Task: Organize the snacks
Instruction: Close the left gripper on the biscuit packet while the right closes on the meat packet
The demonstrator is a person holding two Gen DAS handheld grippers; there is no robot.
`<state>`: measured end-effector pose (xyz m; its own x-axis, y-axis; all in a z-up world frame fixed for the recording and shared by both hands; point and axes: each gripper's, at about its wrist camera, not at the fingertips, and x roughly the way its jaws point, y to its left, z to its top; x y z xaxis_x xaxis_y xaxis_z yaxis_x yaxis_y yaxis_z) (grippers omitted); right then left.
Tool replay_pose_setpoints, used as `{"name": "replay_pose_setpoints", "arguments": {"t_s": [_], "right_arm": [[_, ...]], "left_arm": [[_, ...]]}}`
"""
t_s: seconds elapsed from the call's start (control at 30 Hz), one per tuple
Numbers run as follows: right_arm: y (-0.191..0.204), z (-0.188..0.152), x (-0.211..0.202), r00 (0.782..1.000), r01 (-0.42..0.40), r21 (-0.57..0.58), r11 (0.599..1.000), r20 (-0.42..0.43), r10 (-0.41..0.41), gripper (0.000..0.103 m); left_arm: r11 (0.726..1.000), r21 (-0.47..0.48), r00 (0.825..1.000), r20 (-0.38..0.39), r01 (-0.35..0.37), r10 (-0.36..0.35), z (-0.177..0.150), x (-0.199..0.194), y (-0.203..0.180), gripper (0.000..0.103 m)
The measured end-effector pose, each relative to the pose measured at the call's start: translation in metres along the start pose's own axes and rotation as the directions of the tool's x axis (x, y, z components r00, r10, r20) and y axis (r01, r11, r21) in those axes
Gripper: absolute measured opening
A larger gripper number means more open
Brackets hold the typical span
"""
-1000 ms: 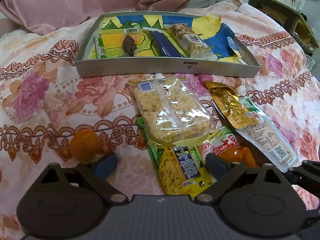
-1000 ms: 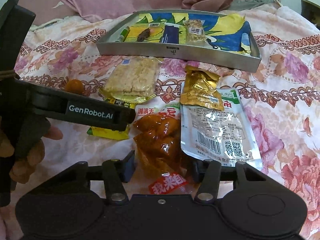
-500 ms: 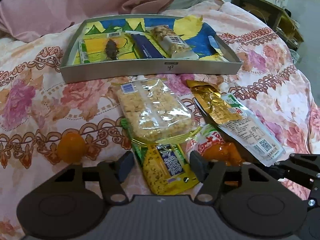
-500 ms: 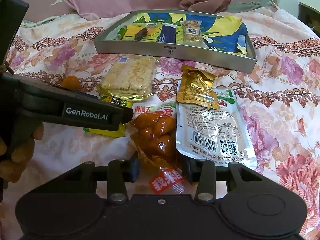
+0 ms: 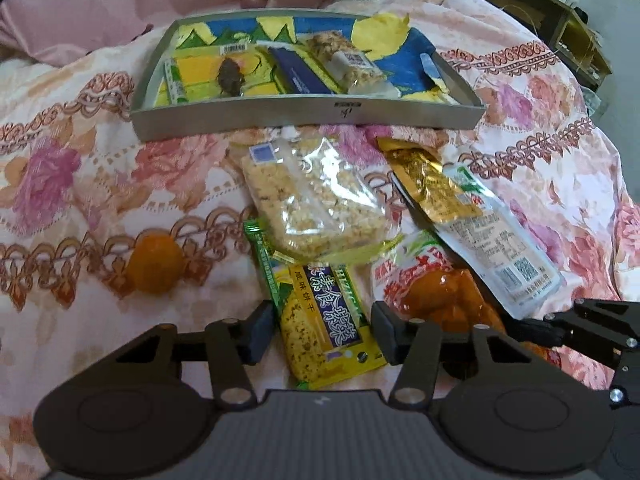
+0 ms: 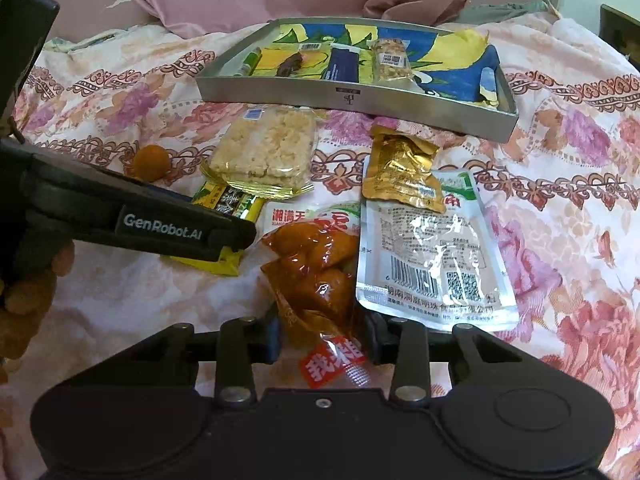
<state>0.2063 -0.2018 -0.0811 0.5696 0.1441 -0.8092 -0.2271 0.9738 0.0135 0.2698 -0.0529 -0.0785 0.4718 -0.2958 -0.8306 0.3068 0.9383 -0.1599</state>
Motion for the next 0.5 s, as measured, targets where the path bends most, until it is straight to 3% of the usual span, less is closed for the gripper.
{"name": "replay_pose_setpoints", "arguments": {"t_s": [0.27,0.5], "right_arm": [[0.002,-0.005,-0.007,0.999,-0.041,0.025,0.999,-0.031,0.042,0.039],[0.001,-0.009,-0.011,0.997,-0.068,0.042,0.997,-0.038,0.07,0.047]], "left_arm": [[0.998,-0.055,0.996,-0.086,-0.002,-0.003,-0.022,-0.02,0.004,0.054],[0.997,-0.071,0.996,-0.092,-0.01,0.004,-0.024,-0.021,0.006,0.057]]}}
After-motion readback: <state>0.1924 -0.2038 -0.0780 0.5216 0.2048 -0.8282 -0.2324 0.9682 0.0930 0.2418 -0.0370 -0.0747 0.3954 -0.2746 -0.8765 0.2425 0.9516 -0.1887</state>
